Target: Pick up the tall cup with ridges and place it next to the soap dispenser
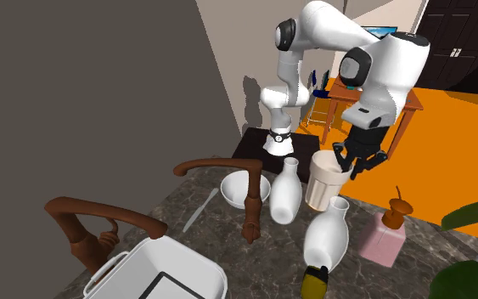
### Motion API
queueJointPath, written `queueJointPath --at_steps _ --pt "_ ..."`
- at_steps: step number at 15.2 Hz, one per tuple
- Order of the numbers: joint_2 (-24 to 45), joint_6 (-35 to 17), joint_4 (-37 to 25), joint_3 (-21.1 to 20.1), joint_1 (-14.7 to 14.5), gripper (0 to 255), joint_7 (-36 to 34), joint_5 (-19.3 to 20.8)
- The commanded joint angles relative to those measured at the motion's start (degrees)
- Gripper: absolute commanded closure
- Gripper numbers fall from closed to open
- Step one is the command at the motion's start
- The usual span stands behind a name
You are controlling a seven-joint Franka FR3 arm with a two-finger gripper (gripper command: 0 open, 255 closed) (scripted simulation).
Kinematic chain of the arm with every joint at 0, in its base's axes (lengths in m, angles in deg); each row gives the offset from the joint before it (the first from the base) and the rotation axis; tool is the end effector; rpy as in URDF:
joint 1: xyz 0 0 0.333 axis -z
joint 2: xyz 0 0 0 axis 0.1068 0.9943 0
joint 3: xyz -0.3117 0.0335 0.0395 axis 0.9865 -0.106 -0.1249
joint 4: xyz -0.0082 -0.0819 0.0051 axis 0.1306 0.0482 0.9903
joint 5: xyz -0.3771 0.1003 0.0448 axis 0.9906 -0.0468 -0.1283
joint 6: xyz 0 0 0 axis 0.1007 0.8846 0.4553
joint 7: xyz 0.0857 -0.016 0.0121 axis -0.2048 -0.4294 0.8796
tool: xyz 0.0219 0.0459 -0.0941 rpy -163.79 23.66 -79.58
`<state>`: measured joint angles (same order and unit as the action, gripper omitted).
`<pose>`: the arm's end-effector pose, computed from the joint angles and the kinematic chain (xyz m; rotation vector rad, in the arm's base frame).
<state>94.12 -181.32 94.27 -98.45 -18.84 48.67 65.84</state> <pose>0.5696 0.2441 0.4748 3.0828 0.0216 0.0370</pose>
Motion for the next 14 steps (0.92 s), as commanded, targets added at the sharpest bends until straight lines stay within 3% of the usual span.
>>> queueJointPath --at_steps 1,14 --pt "0.3 -1.4 1.0 0.0 0.0 255 -0.1 0.1" --pt "3.1 -10.5 7.4 0.3 0.0 255 -1.2 1.2"
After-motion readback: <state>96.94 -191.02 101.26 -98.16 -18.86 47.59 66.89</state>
